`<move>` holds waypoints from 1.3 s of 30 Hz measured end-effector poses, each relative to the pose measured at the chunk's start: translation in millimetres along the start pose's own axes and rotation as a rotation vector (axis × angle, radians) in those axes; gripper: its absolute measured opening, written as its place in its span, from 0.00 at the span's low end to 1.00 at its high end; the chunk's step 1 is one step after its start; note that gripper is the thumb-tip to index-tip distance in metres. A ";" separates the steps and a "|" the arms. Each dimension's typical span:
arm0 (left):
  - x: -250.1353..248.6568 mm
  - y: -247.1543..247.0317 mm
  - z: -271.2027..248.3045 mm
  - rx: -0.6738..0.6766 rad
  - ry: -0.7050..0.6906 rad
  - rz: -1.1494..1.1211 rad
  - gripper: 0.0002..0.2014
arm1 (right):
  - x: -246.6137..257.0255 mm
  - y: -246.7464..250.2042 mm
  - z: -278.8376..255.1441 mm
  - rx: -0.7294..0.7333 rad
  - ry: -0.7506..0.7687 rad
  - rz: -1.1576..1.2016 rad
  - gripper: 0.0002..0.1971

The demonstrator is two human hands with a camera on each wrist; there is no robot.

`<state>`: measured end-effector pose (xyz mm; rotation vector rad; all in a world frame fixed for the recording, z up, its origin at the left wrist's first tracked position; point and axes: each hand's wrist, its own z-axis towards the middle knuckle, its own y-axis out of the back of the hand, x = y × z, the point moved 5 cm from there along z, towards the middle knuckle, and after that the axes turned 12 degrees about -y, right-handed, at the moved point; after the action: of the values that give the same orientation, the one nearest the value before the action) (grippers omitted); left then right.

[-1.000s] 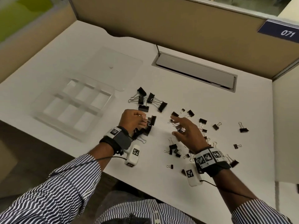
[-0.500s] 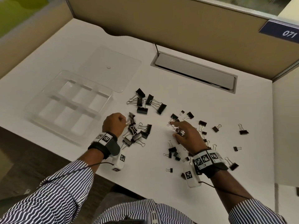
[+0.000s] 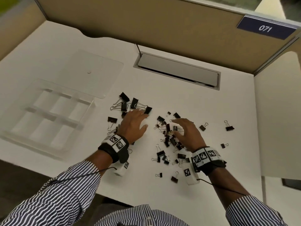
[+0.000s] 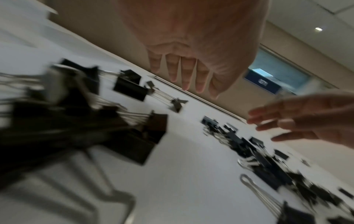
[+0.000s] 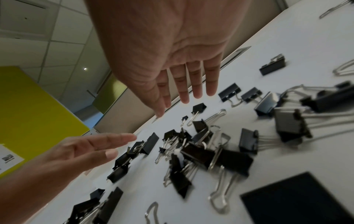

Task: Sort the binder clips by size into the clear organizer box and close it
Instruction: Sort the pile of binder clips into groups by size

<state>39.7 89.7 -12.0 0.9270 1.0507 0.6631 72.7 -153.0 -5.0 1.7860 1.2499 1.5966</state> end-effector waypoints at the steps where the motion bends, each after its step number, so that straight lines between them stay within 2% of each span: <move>1: -6.7 -7.9 6.2 0.074 -0.024 0.027 0.25 | -5.4 2.0 1.2 -0.005 -0.008 0.008 0.22; 3: -18.1 -21.7 16.5 0.240 -0.052 0.103 0.28 | -15.9 5.0 3.9 -0.005 -0.019 0.011 0.22; 6: -15.5 -36.4 25.5 0.427 0.018 0.238 0.34 | -28.5 8.1 7.1 0.002 -0.034 -0.003 0.23; 11: 11.2 -37.1 42.3 0.481 0.106 0.305 0.37 | -41.4 16.1 13.0 -0.012 -0.078 0.001 0.23; 16: 29.3 -29.2 61.9 0.453 0.139 0.322 0.34 | -48.7 24.5 22.8 -0.022 -0.110 -0.012 0.23; 20: 3.2 -30.5 69.1 0.257 -0.095 0.095 0.22 | -41.6 27.3 29.5 0.023 -0.063 -0.074 0.25; 22: -13.3 -38.2 70.1 0.232 -0.205 0.036 0.19 | -32.1 23.5 32.4 0.107 0.011 -0.105 0.27; 24: -22.6 -47.7 72.2 0.256 -0.248 0.054 0.18 | -22.7 17.2 35.0 0.192 0.067 -0.124 0.29; 27: -25.8 -55.2 73.7 0.281 -0.227 0.128 0.19 | -21.1 6.1 38.4 0.258 0.041 -0.200 0.30; 31: -16.4 -51.7 70.5 0.283 -0.095 0.181 0.15 | -28.0 7.4 40.8 0.177 -0.043 -0.323 0.28; 33: -9.7 -47.2 67.3 0.283 -0.024 0.187 0.17 | -28.1 15.9 41.5 0.077 -0.054 -0.320 0.24; 35: -4.1 -41.2 63.7 0.285 -0.011 0.177 0.20 | -27.3 23.9 43.4 -0.013 -0.048 -0.285 0.23; 37: 1.1 -39.1 58.9 0.309 -0.048 0.157 0.27 | -28.1 25.8 47.9 -0.032 -0.053 -0.256 0.26; 39: 4.3 -37.3 55.7 0.328 -0.106 0.147 0.34 | -31.1 20.9 53.9 0.012 -0.052 -0.273 0.29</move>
<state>94.1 58.2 -35.6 1.3198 1.0197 0.5636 132.5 -176.4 -18.2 1.5738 1.4123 1.3837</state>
